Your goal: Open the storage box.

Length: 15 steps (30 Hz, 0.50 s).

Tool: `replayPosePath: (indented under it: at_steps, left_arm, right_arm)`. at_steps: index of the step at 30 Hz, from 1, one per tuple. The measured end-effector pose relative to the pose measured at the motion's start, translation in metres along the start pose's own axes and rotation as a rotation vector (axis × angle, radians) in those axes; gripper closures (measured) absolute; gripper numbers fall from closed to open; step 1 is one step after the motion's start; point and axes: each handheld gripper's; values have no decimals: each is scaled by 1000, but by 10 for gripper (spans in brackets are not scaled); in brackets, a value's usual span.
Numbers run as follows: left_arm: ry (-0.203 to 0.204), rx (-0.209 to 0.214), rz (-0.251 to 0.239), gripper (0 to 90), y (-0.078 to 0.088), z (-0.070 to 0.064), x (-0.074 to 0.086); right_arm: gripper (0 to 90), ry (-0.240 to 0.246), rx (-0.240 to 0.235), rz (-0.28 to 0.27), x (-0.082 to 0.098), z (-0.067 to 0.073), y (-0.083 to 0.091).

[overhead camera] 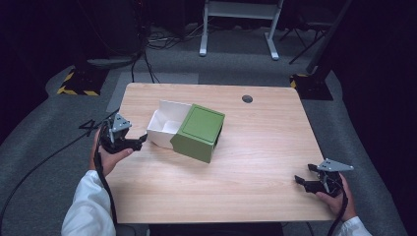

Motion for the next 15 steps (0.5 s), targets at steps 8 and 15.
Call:
replayPosePath:
  at_steps: [8, 15]
  left_arm:
    - [-59, 32, 36, 171, -4, -25, 10]
    - [-101, 56, 66, 171, -10, -48, 19]
  right_arm:
    - [196, -1, -1, 0, 0, 0, 0]
    - [197, 1, 2, 0, 0, 0, 0]
Point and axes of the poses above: each handheld gripper's, and its own axes: y roughly backward along the jaws, x roughly out of its underside, z roughly to its left, and after that the axes turned 15 degrees about x, right-handed
